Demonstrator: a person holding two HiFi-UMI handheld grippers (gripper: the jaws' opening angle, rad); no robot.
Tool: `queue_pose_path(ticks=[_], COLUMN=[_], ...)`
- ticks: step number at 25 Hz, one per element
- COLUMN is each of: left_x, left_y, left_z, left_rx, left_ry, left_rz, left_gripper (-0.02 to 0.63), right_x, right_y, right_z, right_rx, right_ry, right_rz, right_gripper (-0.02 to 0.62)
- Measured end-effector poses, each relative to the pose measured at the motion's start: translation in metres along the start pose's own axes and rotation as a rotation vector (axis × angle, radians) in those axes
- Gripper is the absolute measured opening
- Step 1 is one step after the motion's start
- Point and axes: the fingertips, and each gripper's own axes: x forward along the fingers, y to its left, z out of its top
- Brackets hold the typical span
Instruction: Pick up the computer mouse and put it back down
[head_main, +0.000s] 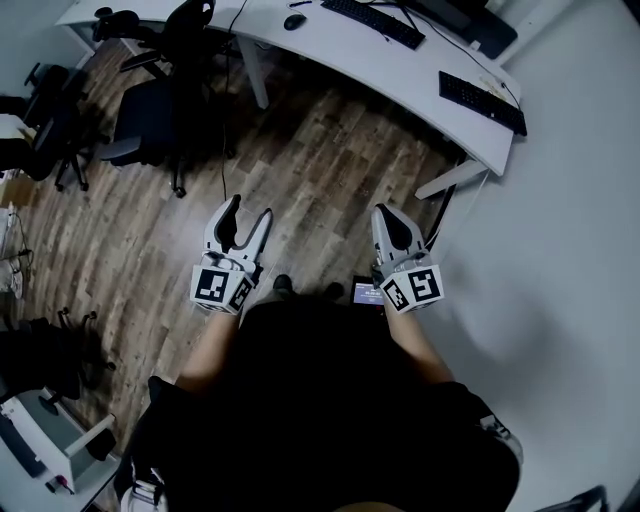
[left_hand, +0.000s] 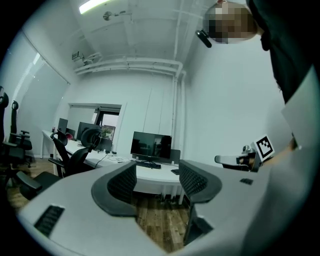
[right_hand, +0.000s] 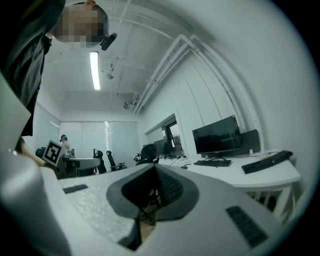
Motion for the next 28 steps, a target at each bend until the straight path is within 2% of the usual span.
queue_pose_path(ticks=[8,18,23,28], left_x=[0.004,0.028,0.041,0.043], left_y=[-0.009,-0.039,-0.065,-0.080], left_z=[0.011,0.014,0.008,-0.009], left_rx=[0.011,-0.005,-0.011,-0.006], left_ry=[-0.008,-0.011,-0.003,0.030], left_rz=[0.013,0.047,0.045,0.034], left_gripper=[0.245,0.245,0.244,0.244], right_x=[-0.017,-0.055,-0.074,-0.083], right_y=[-0.013,-0.064,-0.095,-0.104], right_z=[0.011,0.013,0.001,-0.017], right_rx=[-0.009,0.028,0.061,0.095], right_ry=[-0.020,-0.039,-0.026,-0.004], right_rz=[0.009,-0.020,-0.036,-0.033], right_gripper=[0.003,0.003,0.003,0.003])
